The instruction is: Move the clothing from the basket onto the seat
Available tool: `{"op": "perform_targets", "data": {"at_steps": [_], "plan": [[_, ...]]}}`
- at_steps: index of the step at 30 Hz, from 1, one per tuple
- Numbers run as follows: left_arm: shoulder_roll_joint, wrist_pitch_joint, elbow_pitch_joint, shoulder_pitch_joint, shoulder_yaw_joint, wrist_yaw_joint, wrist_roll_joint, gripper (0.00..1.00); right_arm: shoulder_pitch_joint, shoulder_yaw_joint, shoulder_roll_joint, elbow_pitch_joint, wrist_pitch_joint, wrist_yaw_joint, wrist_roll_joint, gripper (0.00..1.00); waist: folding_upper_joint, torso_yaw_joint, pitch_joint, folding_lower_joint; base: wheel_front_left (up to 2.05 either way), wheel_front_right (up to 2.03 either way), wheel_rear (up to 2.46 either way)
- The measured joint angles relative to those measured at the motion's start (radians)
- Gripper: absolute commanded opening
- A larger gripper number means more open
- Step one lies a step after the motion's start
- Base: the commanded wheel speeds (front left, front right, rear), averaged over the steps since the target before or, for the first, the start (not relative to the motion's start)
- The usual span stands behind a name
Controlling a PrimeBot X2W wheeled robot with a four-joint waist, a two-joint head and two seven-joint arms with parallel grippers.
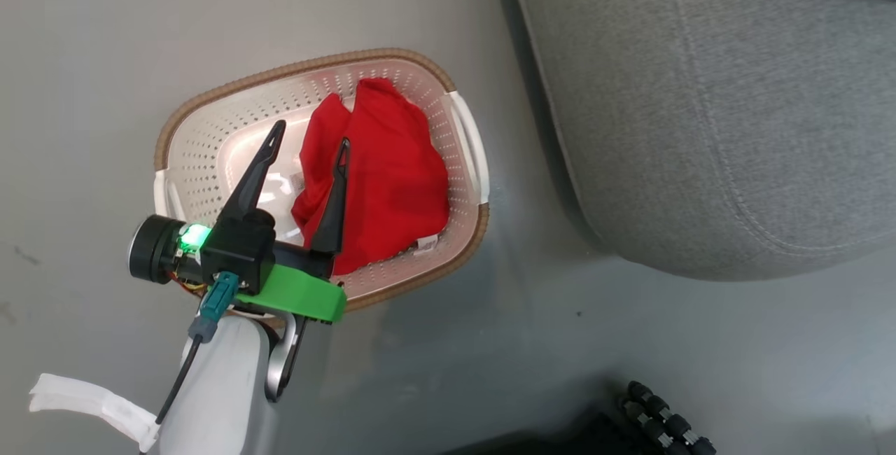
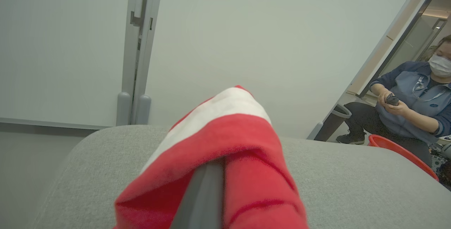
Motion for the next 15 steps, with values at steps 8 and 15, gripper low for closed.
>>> {"op": "perform_targets", "data": {"at_steps": [8,15], "plan": [[-0.004,0.0,0.022,-0.003,0.01,-0.003,-0.004,1.0,0.029,0.134,0.022,0.249,0.0,0.0,0.078,0.0,0.0001,0.026,0.02,0.0,0.0,0.0,0.0],[-0.006,0.0,0.037,0.0,0.006,-0.003,-0.006,1.0,0.019,0.201,0.015,0.356,0.0,0.0,0.161,1.0,0.0,0.019,-0.024,0.0,0.0,0.0,0.0]]}}
